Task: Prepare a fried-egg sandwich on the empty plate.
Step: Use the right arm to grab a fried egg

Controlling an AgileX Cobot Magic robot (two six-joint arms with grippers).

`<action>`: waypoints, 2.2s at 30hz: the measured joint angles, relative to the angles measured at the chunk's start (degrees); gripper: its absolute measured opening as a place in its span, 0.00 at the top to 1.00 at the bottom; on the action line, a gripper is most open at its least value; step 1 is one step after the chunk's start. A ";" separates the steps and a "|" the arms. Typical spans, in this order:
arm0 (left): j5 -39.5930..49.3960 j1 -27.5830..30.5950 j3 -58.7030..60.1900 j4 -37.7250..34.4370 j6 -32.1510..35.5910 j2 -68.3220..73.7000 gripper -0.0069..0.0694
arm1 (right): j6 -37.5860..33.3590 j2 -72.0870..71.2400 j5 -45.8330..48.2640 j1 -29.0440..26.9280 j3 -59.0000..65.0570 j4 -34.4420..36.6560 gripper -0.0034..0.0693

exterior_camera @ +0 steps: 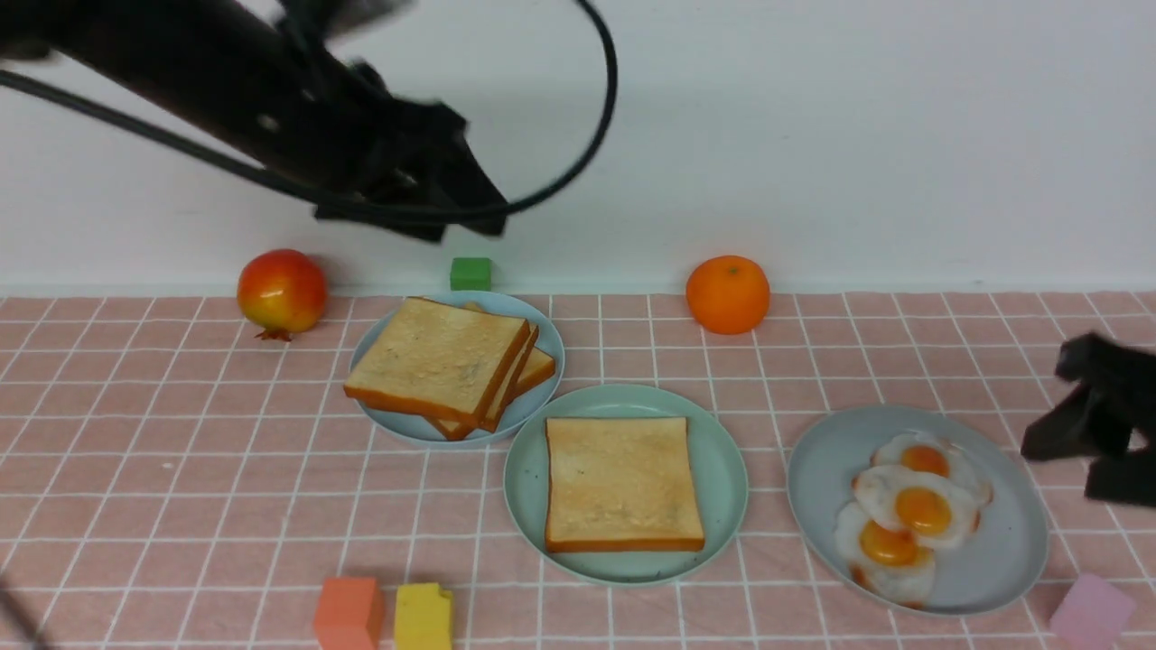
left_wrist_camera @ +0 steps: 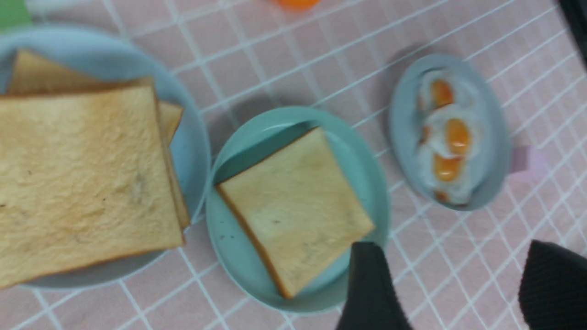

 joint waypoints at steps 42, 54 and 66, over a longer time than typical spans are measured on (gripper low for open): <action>-19.75 -0.07 44.34 -5.14 9.87 -36.69 0.44 | -43.91 28.89 -12.56 -6.49 1.10 39.11 0.38; -19.75 -0.07 44.34 -5.14 9.89 -36.69 0.44 | -44.33 28.99 -12.73 -6.49 1.10 37.56 0.38; -19.75 -0.07 44.34 -5.14 9.89 -36.69 0.44 | -44.33 29.01 -12.97 -6.49 1.10 37.58 0.79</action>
